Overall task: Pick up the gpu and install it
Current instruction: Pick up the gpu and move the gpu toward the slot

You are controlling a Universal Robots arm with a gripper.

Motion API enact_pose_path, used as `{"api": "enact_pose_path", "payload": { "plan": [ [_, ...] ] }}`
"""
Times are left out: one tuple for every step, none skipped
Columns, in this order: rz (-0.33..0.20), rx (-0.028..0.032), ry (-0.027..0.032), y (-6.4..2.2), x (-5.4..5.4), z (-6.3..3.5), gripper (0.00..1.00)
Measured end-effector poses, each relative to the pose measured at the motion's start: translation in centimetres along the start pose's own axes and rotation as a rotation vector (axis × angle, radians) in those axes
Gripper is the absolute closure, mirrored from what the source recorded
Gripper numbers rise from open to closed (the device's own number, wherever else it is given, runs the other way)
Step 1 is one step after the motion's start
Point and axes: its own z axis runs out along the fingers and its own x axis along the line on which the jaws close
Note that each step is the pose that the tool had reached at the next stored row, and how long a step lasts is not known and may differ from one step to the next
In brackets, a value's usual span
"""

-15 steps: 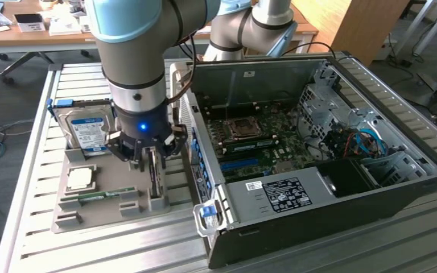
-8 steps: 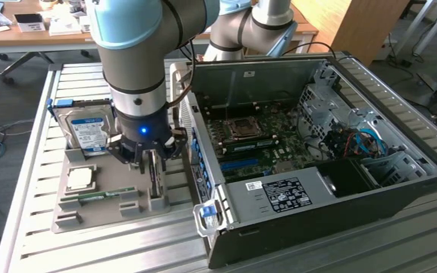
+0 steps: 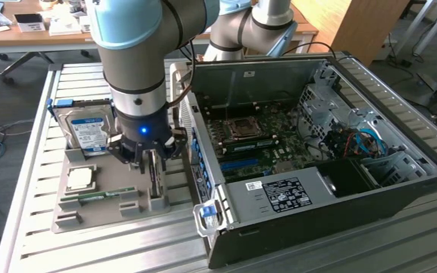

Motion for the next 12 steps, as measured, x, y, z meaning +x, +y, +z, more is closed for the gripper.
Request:
{"api": "enact_pose_path", "payload": {
  "plan": [
    [0.000, -0.0001, -0.0002, 0.04, -0.01, 0.03, 0.53],
    [0.000, -0.0001, -0.0001, 0.07, -0.01, 0.06, 0.53],
    [0.000, -0.0001, 0.0000, 0.12, 0.00, 0.11, 0.53],
    [0.000, 0.0000, 0.0001, 0.19, 0.01, 0.14, 0.53],
    [0.000, 0.0000, 0.0000, 0.26, 0.01, 0.17, 0.53],
    [0.000, 0.0000, -0.0001, 0.34, 0.01, 0.21, 0.53],
    [0.000, -0.0002, -0.0001, 0.42, 0.02, 0.24, 0.53],
    [0.000, 0.0001, 0.0000, 0.49, 0.02, 0.27, 0.53],
    [0.000, -0.0001, 0.0000, 0.55, 0.03, 0.29, 0.53],
    [0.000, -0.0002, -0.0001, 0.57, 0.02, 0.31, 0.53],
    [0.000, 0.0000, 0.0001, 0.62, 0.03, 0.31, 0.53],
    [0.000, 0.0000, 0.0000, 0.67, 0.04, 0.33, 0.53]
  ]
}}
